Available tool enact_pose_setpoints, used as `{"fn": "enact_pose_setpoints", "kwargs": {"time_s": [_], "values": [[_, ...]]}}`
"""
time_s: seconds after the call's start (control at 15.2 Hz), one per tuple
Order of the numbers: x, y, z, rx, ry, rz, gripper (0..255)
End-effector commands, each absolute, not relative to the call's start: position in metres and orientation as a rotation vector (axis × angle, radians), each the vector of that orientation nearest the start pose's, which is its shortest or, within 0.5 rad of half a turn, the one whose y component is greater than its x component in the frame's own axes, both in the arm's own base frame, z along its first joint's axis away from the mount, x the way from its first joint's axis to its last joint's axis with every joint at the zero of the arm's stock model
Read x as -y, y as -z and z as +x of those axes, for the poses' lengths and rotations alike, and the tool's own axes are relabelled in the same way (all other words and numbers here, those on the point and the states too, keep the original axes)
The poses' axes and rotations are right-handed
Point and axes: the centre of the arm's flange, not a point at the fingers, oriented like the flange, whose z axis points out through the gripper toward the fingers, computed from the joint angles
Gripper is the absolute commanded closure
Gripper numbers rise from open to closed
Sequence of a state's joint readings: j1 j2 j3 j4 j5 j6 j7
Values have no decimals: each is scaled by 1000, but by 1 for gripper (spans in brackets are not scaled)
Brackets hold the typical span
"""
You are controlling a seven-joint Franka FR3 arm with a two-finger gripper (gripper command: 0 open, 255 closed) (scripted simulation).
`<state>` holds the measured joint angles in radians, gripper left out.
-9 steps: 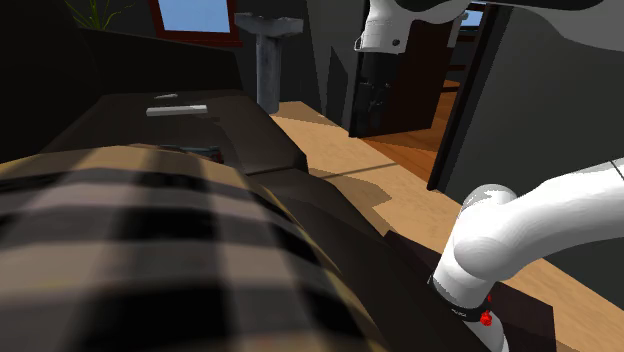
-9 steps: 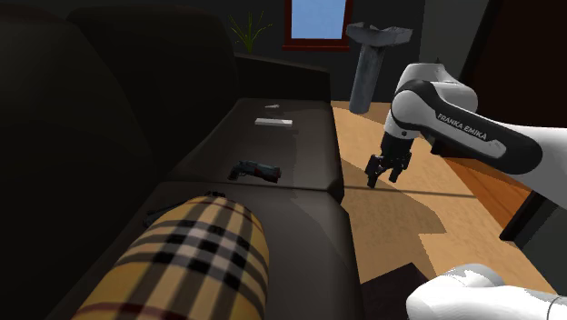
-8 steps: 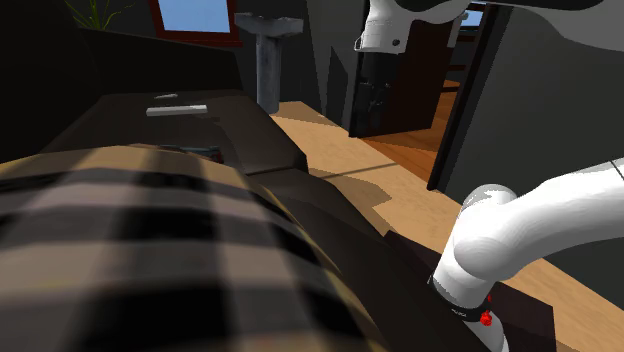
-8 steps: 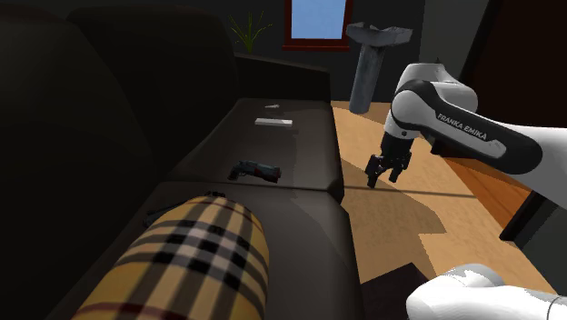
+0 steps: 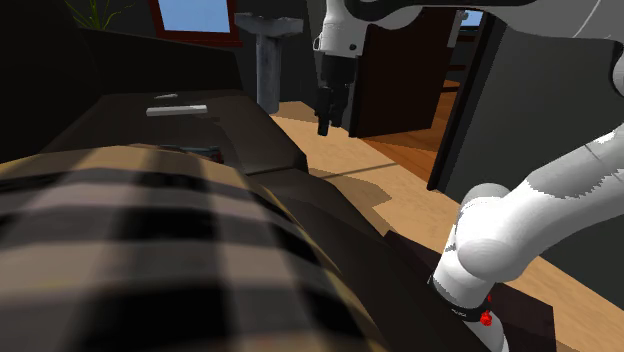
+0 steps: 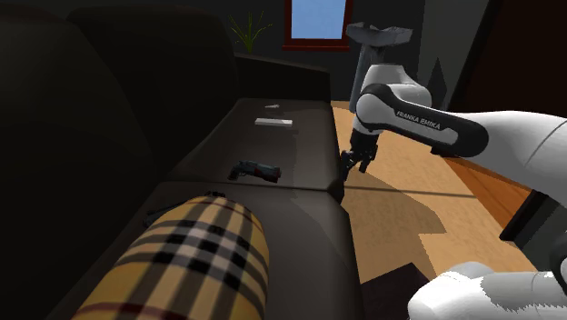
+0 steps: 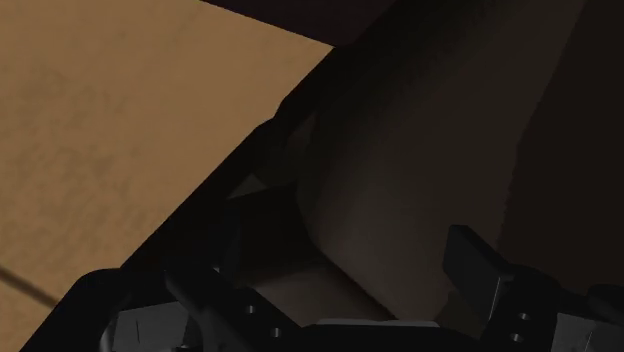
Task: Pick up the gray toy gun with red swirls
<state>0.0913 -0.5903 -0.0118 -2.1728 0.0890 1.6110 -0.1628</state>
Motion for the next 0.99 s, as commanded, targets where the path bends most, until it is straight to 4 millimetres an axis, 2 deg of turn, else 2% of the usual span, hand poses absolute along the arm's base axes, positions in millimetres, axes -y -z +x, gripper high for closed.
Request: {"fn": "enact_pose_setpoints", "kwargs": {"time_s": [0.0,0.46,0.92], "values": [[-54,-612,386,433,75,-3025,0],[-118,-605,446,658,161,-3015,0],[-190,-601,497,884,247,-2987,0]]}}
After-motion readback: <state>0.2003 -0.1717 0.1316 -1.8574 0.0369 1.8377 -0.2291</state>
